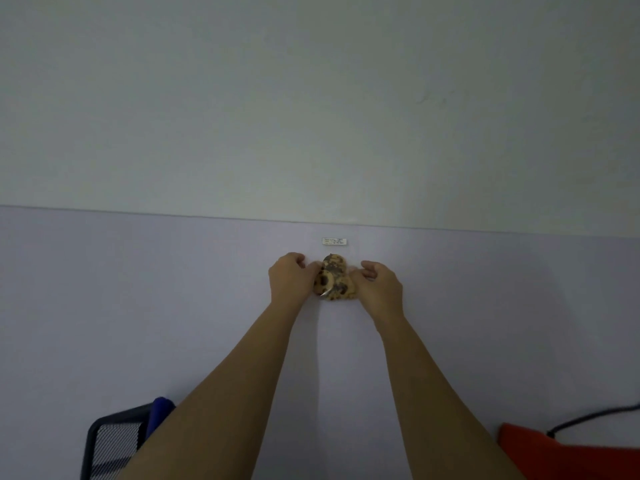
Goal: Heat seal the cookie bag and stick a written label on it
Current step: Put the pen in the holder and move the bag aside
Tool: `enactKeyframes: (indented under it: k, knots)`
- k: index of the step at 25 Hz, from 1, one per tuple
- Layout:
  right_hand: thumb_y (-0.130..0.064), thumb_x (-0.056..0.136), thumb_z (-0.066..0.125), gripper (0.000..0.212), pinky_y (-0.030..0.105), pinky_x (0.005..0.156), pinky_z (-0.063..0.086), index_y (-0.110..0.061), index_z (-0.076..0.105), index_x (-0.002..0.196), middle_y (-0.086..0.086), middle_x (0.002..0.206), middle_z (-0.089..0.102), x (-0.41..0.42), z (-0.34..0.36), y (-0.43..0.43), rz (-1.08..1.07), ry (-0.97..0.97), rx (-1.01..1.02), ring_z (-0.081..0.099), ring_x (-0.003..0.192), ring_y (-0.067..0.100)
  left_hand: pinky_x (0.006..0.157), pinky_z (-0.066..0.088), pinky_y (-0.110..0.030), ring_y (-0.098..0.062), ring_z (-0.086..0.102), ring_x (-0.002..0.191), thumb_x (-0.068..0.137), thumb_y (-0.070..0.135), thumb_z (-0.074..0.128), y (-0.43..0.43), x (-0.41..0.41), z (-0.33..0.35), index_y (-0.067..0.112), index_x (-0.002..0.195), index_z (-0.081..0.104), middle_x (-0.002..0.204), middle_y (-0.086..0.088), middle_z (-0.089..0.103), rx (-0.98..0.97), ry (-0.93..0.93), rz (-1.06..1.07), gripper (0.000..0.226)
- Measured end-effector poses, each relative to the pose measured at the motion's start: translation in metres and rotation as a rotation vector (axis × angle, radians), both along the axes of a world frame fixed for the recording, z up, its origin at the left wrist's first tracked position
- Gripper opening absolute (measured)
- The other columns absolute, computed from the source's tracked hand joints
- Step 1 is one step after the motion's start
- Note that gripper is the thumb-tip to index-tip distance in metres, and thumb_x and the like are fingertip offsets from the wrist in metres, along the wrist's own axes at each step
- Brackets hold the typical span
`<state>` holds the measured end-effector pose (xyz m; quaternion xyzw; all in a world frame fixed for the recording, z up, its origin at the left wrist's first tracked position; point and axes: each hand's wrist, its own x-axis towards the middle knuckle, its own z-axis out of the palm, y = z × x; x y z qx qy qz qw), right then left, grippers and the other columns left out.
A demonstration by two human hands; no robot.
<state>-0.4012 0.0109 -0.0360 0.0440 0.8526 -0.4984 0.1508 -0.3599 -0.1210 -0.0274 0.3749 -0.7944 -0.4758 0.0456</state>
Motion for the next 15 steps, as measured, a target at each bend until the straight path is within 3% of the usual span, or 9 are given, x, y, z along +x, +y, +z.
enactKeyframes:
  k: [9, 15]
  knots:
    - [-0.018, 0.086, 0.06, 0.027, 0.037, 0.091, 0.048, -0.008, 0.06, 0.111, 0.01, 0.108, 0.065, 0.081, 0.05, 0.003, 0.081, 0.262, 0.043, 0.061, 0.099, 0.023, 0.096, 0.045, -0.033, -0.024, 0.057, 0.107, 0.087, 0.024, 0.062, -0.002, 0.067, 0.081, 0.001, 0.123, 0.056, 0.113, -0.013, 0.064, -0.124, 0.095, -0.11, 0.043]
    - [-0.019, 0.088, 0.058, 0.029, 0.024, 0.085, 0.044, -0.01, 0.058, 0.116, 0.006, 0.112, 0.063, 0.171, 0.076, 0.003, 0.172, 0.216, -0.024, 0.059, 0.099, 0.017, 0.095, 0.044, -0.027, -0.02, 0.058, 0.106, 0.087, 0.024, 0.061, -0.014, 0.16, 0.127, 0.004, 0.123, 0.057, 0.112, -0.01, 0.065, -0.174, 0.172, -0.115, 0.041]
